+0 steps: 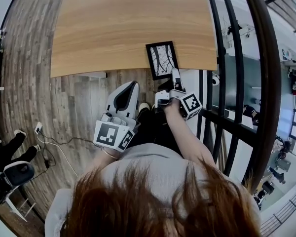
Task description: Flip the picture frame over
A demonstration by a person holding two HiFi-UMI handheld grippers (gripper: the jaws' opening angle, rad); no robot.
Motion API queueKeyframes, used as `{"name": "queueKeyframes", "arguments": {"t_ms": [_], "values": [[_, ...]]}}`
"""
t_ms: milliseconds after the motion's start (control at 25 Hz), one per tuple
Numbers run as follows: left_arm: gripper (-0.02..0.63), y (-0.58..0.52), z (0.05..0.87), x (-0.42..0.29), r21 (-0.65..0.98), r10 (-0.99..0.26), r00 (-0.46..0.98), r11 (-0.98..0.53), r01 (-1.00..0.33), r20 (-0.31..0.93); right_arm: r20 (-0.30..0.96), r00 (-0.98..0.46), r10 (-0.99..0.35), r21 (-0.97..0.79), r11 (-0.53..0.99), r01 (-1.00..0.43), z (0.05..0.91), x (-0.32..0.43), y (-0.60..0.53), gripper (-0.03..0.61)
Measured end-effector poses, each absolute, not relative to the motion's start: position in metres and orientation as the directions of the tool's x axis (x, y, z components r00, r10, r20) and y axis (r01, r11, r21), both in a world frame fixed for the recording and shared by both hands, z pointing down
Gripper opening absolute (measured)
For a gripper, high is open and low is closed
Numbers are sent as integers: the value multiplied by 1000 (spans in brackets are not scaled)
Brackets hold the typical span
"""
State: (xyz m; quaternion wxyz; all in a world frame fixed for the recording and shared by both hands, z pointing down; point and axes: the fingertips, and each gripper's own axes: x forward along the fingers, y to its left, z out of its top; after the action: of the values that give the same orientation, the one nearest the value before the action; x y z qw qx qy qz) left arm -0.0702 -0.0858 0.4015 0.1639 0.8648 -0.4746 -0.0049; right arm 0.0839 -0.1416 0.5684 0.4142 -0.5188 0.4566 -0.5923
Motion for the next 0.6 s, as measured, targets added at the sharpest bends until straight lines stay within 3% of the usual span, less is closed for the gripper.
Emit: {"name": "queueKeyframes", "arguments": {"t_ms": [200, 600], "values": [[6, -87, 403, -66, 289, -819, 555, -500, -816, 148, 182, -138, -973, -983, -184, 2, 572, 84, -144, 87], [6, -88, 402, -67, 303, -813, 563, -505, -808, 146, 228, -137, -964, -974, -227, -22, 569, 81, -140, 87]]}}
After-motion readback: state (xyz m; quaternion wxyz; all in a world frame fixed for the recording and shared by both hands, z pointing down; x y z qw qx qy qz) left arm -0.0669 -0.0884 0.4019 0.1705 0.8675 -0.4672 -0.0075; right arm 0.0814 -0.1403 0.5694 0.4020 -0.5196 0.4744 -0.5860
